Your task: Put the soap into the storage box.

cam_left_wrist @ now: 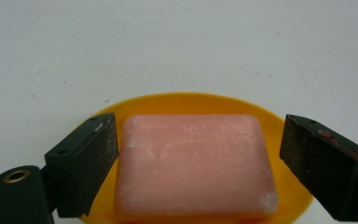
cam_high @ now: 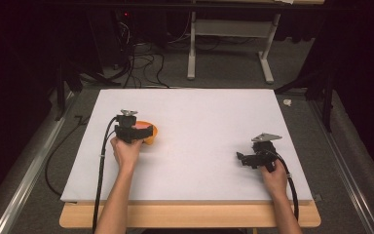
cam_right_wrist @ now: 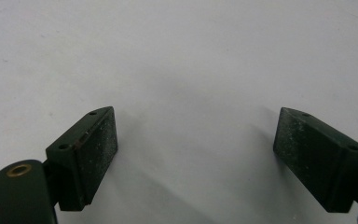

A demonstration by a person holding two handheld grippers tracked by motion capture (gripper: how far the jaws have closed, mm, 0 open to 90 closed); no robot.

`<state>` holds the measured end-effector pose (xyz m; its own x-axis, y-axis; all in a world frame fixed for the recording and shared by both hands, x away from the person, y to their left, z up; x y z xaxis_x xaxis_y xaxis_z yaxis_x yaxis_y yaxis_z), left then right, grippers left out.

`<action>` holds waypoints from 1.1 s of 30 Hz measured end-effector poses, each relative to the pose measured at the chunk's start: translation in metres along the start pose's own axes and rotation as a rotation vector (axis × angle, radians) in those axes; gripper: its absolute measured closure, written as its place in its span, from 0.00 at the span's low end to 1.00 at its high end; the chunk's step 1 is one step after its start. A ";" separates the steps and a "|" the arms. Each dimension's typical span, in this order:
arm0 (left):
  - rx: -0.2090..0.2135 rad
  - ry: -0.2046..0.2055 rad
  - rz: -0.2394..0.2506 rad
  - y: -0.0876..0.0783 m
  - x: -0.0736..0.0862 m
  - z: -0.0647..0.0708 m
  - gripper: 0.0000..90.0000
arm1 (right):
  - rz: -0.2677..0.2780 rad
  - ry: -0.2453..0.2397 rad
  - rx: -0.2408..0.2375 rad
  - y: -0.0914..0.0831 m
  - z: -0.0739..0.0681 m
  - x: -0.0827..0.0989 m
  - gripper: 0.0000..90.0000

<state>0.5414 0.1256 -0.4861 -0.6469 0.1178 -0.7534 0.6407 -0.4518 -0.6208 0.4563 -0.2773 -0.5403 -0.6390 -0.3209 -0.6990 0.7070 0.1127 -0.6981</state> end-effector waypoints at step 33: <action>0.124 0.141 0.052 -0.042 -0.003 0.041 0.17 | -0.001 -0.003 -0.002 0.000 0.000 0.000 0.16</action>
<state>0.4994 0.1075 -0.4485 -0.5444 0.2098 -0.8122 0.6103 -0.5652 -0.5551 0.4564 -0.2776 -0.5403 -0.6386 -0.3237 -0.6981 0.7062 0.1140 -0.6988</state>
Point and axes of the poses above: each handheld gripper's, and its own axes: y roughly forward along the jaws, x roughly out of its underside, z roughly to its right, the point moved 8 cm from there along y, roughly forward along the jaws, and after that the axes turned 11 degrees about x, right-handed, at the moved point
